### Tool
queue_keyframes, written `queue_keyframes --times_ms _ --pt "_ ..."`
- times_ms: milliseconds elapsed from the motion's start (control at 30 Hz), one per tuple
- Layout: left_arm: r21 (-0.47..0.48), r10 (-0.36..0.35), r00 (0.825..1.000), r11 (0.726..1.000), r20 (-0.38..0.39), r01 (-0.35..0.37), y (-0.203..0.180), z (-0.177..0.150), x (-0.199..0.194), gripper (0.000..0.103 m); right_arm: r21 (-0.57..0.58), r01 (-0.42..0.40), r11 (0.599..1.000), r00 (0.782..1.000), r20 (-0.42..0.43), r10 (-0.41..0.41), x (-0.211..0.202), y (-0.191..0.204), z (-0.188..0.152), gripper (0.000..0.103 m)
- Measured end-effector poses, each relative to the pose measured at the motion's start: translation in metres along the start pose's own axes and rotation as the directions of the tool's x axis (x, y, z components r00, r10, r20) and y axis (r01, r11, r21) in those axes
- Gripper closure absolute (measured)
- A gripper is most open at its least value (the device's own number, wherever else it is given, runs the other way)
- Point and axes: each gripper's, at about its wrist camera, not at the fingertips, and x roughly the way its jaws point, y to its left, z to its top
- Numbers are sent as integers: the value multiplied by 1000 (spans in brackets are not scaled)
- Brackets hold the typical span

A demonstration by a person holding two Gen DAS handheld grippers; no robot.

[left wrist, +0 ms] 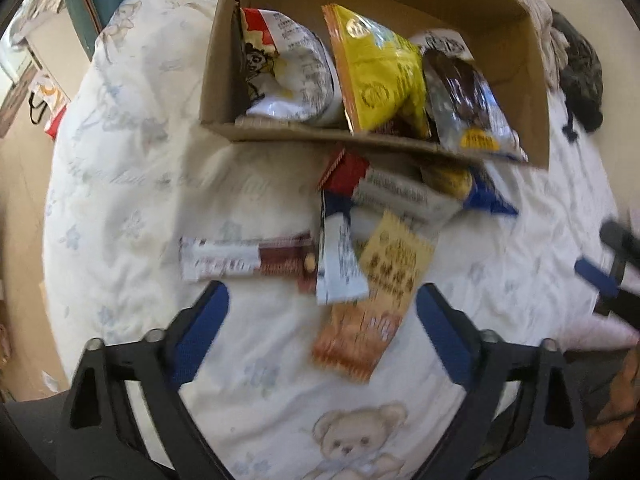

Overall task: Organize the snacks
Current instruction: 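Grasp the white-and-blue stick packet with the left gripper while the right gripper grasps the peanut packet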

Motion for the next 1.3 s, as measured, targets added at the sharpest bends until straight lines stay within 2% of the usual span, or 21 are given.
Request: queue_keyframes --times_ms 67,100,200,233,267,367,533,633,733,900,1033,1200,1300 --pt "-16 -30 999 999 -22 29 2 8 10 39 -7 5 1000 1000 -5 -5 1 0 1 17" --pt "-17 -41 999 999 -34 40 2 12 15 42 -11 9 1000 1000 -6 -10 2 0 1 17" --pt "-15 -51 996 999 -67 50 1 14 24 60 -19 27 999 1000 -7 -27 3 -1 2 17" --pt "-3 -62 995 998 -75 62 -1 13 25 78 -15 26 1000 1000 -7 -26 3 -2 2 17" --pt "9 -70 994 997 -86 71 -4 13 26 82 -7 22 1000 1000 -8 -22 3 -3 2 17" --pt "51 -86 994 995 -68 89 -12 8 13 87 10 10 1000 1000 -13 -10 5 -4 3 17" --pt "30 -107 994 994 -31 108 -4 -5 -23 90 4 1 1000 1000 -28 -1 9 2 -1 17" --pt "24 -109 994 994 -13 109 6 -14 -51 90 1 -14 1000 997 -75 14 17 6 -8 17" --pt "25 -82 995 996 58 80 18 -23 -81 90 22 -20 1000 990 -136 23 34 12 -21 17" --pt "-65 -27 994 997 101 33 42 -26 -95 90 108 -19 994 969 -243 45 83 31 -51 17" --pt "-104 -8 992 994 122 21 55 -22 -99 90 111 60 992 962 -272 -28 118 54 -67 17" --pt "-108 8 991 994 137 7 56 -19 -98 90 -46 233 971 940 -244 -237 146 85 -78 17" --pt "-113 -8 990 993 139 23 55 -16 -97 90 -129 289 948 923 -224 -312 159 95 -86 15"
